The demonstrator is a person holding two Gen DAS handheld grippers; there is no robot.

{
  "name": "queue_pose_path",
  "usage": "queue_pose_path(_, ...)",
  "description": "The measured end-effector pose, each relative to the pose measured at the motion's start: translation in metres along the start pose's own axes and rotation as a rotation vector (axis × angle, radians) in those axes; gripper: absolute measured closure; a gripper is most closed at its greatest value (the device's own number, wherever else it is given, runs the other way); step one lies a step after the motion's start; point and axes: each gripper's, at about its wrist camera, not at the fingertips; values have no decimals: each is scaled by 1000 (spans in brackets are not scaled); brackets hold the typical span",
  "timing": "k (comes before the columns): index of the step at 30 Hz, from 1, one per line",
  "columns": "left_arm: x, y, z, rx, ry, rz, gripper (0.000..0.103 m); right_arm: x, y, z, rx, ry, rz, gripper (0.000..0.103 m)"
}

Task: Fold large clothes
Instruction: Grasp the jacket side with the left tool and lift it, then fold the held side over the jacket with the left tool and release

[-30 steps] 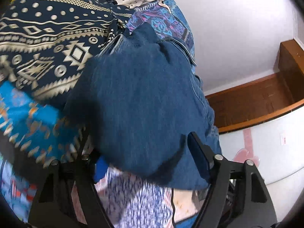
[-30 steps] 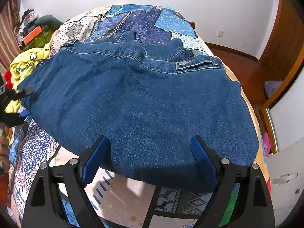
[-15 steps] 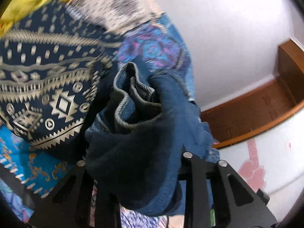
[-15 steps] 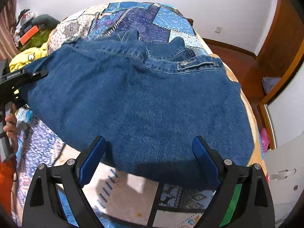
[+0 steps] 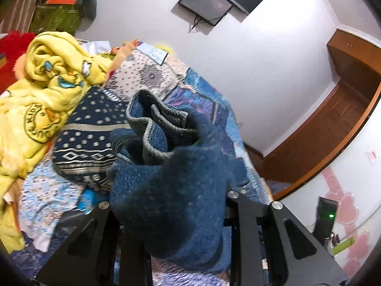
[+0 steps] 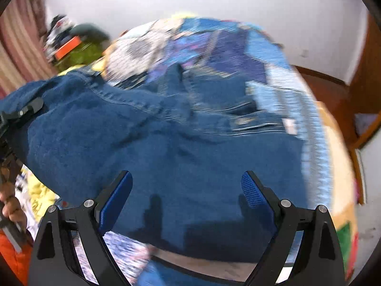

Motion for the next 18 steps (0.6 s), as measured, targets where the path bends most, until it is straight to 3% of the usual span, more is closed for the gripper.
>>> queue_pose_path(3,-7,4,5,-23,-2,-14,78,-25,-38,4,-83,54,-28,12)
queue_pose_path(6,1,-5,10,-42,-46,-46,78,-28,-60,11,-113,38,-22,12)
queue_pose_path(11,45,-11,8,-39,-187,-42,78,-7,-52,11,-137,17,-85,12)
queue_pose_path(16,120,-22,8,-31,-330,7,78,43,2,18,-6,-124,-118,12)
queue_pose_path(18,159,-36,17,-43,-393,36,78,76,29,27,61,-189,-59,12)
Point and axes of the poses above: each gripper's, at about its wrist camera, not at the fingertips, and y roughly against the way its jaws point, x to its right, z to its underside, and after that the axes turned 2 degrees about y, right-handed
